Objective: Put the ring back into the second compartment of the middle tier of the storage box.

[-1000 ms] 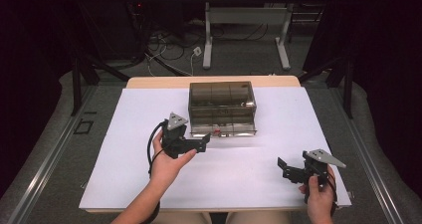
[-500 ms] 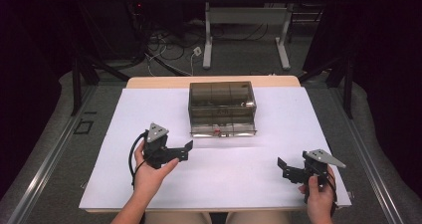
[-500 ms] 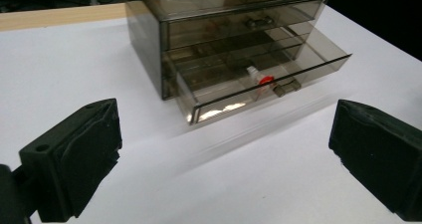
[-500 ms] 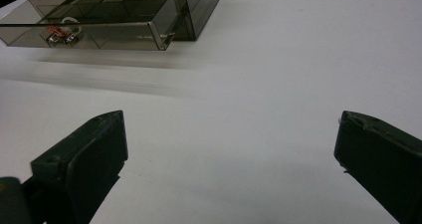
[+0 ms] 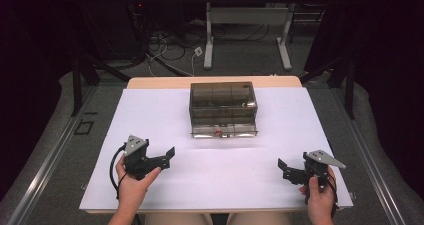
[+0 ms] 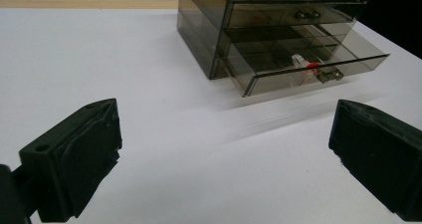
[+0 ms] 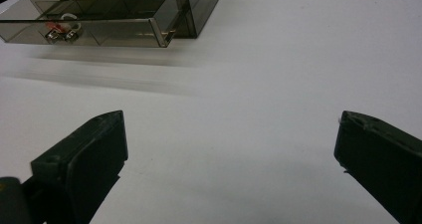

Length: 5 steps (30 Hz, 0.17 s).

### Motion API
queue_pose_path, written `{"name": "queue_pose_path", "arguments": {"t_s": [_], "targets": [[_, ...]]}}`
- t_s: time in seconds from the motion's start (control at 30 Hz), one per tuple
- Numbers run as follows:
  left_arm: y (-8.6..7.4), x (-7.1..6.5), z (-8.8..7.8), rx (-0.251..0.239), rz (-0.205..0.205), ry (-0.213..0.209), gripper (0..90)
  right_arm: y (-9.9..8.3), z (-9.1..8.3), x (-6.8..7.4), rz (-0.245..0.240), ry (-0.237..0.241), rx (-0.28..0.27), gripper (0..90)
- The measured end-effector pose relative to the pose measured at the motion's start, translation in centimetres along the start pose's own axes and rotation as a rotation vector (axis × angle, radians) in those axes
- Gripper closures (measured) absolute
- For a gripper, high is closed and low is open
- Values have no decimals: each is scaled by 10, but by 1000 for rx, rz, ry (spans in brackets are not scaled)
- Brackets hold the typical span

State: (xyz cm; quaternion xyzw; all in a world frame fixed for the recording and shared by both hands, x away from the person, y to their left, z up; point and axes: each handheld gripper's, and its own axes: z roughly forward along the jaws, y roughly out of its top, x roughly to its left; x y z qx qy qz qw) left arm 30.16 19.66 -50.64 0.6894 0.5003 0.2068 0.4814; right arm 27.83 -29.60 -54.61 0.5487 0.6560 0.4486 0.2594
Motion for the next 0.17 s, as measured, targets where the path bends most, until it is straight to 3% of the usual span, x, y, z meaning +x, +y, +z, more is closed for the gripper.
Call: {"name": "queue_pose_path", "arguments": {"t_s": [0.17], "targets": [[-10, 8, -9, -8, -28, 16, 4, 0, -1, 1, 4, -3, -3, 1]]}}
